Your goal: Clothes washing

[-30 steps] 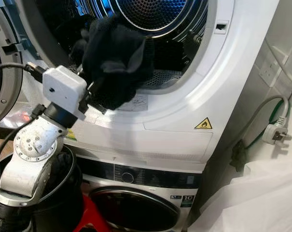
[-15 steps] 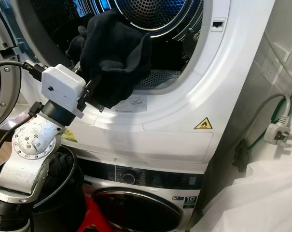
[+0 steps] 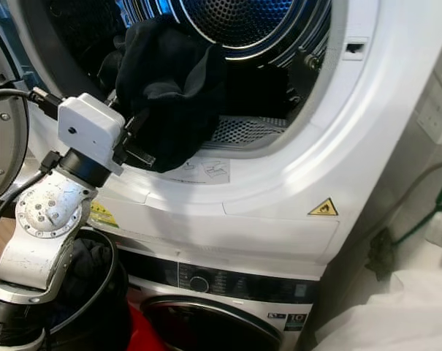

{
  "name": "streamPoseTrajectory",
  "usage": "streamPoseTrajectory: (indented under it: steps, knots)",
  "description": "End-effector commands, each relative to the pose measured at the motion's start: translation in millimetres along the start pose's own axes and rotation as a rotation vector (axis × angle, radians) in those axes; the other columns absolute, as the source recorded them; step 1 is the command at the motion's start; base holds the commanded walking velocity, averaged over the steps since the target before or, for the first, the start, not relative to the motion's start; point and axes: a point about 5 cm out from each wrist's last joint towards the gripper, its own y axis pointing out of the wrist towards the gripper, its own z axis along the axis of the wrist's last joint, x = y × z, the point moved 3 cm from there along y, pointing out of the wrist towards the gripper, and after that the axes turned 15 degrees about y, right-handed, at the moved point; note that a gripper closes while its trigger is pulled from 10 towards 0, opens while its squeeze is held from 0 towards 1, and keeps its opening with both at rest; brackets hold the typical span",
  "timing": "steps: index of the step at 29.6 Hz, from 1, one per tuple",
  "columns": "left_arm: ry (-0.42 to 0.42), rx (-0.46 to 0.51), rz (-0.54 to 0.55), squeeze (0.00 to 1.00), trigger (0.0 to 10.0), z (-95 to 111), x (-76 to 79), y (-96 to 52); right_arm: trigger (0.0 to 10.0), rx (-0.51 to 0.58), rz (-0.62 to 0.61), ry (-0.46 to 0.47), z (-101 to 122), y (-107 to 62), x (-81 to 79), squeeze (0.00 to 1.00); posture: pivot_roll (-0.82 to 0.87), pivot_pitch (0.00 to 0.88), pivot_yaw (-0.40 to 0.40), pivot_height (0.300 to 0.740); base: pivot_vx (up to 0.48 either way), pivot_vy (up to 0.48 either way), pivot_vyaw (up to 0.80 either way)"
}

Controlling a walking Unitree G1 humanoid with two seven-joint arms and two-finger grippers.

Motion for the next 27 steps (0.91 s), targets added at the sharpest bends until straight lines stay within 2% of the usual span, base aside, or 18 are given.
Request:
streamPoseTrajectory:
  steps: [1,9,16,27]
  knots:
    - [0.038,0.031,0.023,0.00,10.0,5.9,-8.7,1.8,10.0,-0.011,-0.001,0.008,-2.5,0.1,-1.4,0.00,0.16,0.000,0.063,0.740,0.270,0.000,0.00]
    - [0.033,0.061,-0.005,0.00,10.0,12.0,-5.8,3.3,10.0,-0.013,0.002,0.003,-2.5,0.3,-2.8,0.00,0.17,0.000,0.059,0.740,0.276,0.000,0.00]
    - [0.012,0.116,-0.091,0.00,10.0,21.6,3.8,4.1,10.0,-0.014,0.008,-0.005,-2.1,0.7,-5.0,0.00,0.17,0.000,0.057,0.740,0.304,0.000,0.00]
    - [-0.002,0.153,-0.130,0.00,10.0,26.6,3.4,8.8,10.0,-0.016,0.013,0.000,-3.3,0.9,-8.0,0.00,0.16,0.000,0.066,0.740,0.316,0.000,0.00]
